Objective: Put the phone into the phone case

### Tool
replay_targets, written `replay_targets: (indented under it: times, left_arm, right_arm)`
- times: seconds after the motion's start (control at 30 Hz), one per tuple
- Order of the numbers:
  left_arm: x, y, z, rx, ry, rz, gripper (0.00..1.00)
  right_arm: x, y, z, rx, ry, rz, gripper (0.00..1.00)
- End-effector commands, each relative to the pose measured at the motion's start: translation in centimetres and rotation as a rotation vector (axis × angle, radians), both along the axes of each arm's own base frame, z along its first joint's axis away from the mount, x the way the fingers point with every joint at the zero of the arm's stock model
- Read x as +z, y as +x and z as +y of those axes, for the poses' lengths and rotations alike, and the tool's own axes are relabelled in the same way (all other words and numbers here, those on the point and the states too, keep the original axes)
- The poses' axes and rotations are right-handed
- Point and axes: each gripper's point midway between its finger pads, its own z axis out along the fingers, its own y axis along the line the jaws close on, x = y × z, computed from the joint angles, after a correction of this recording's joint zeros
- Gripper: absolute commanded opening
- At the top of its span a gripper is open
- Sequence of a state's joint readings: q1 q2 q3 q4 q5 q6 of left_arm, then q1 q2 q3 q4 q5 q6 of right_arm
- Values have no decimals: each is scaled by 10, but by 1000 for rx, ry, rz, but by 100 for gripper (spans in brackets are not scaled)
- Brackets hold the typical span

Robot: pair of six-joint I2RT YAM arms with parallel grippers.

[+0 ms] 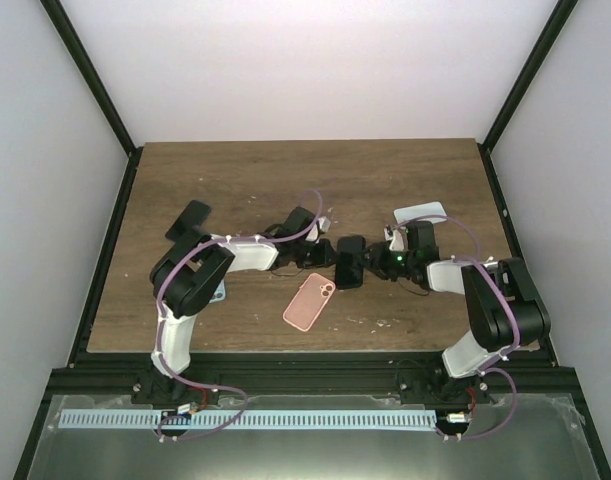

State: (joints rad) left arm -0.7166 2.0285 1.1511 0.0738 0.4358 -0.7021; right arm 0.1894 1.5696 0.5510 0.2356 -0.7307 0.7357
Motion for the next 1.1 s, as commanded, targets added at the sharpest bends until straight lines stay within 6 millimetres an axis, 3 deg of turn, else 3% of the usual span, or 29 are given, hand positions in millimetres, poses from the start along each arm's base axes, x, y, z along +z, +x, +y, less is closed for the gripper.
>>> replay_targets:
  times: [0.0,0.3,0.53,0.67,0.73,0.77,0.97,1.07]
  left_arm:
    - [16,-14,-11,-63,-56,-5,13]
    - [46,-16,-16,-82,-137,-16,19]
    - [90,-7,-1,-58,-201,-44,26]
    - [134,0,25,-13,-275,-82,37]
    - [161,-3,39,-6,-303,-119,47]
    - [178,-7,46,-4,-316,-151,54]
    - [229,-36,77,-5,-374,-248,85]
    - [252,-51,82,-18,-449,-281,88]
  right_arm:
    - [9,-1,6,27,6,-30,32]
    - [11,0,4,36,-21,-39,11]
    - [45,1,10,67,28,-126,2]
    - [79,-6,17,110,95,-200,1]
    - [100,-12,21,135,143,-244,1]
    - [111,-15,23,148,169,-266,1]
    - [187,-40,32,255,320,-419,3]
    - [222,-55,35,310,387,-485,4]
